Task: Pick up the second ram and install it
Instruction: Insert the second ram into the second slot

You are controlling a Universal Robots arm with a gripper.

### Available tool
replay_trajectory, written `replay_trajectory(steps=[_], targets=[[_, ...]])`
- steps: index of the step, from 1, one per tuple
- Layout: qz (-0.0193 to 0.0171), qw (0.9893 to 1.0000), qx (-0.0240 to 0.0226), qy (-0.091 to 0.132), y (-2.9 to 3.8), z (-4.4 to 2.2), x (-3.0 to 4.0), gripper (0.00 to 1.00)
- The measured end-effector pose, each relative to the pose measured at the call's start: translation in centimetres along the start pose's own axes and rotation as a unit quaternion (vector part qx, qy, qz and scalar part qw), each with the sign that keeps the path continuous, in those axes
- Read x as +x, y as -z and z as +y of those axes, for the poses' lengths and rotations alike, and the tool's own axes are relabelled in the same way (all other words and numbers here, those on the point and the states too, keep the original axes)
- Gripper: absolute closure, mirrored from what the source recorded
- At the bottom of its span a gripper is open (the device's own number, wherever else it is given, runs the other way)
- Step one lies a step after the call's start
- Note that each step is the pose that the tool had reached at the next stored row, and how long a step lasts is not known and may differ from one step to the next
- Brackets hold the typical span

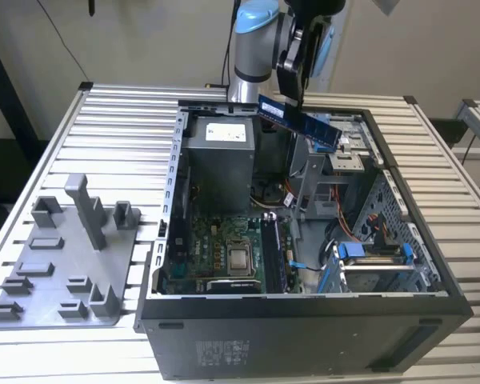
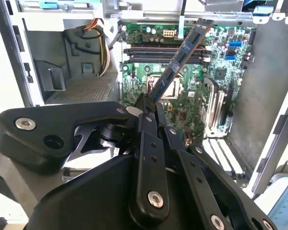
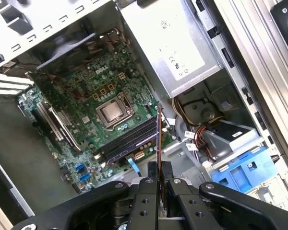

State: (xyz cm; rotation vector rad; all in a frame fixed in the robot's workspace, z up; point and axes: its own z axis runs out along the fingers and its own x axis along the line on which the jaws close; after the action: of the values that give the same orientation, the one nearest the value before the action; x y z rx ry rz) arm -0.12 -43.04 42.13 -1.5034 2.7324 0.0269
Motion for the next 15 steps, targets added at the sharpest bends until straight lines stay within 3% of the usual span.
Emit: replay_trajectory(steps=[8, 12, 15], targets=[[-0.0001, 0.9993, 0.0011, -0.039, -0.07, 0.00, 0.00, 0.86], [0.0004, 0.9980, 0.0022, -0.063, -0.13, 0.00, 0.00, 0.86], [0.0004, 0.9966, 0.0028, -0.083, -0.17, 0.00, 0.01, 0.86]])
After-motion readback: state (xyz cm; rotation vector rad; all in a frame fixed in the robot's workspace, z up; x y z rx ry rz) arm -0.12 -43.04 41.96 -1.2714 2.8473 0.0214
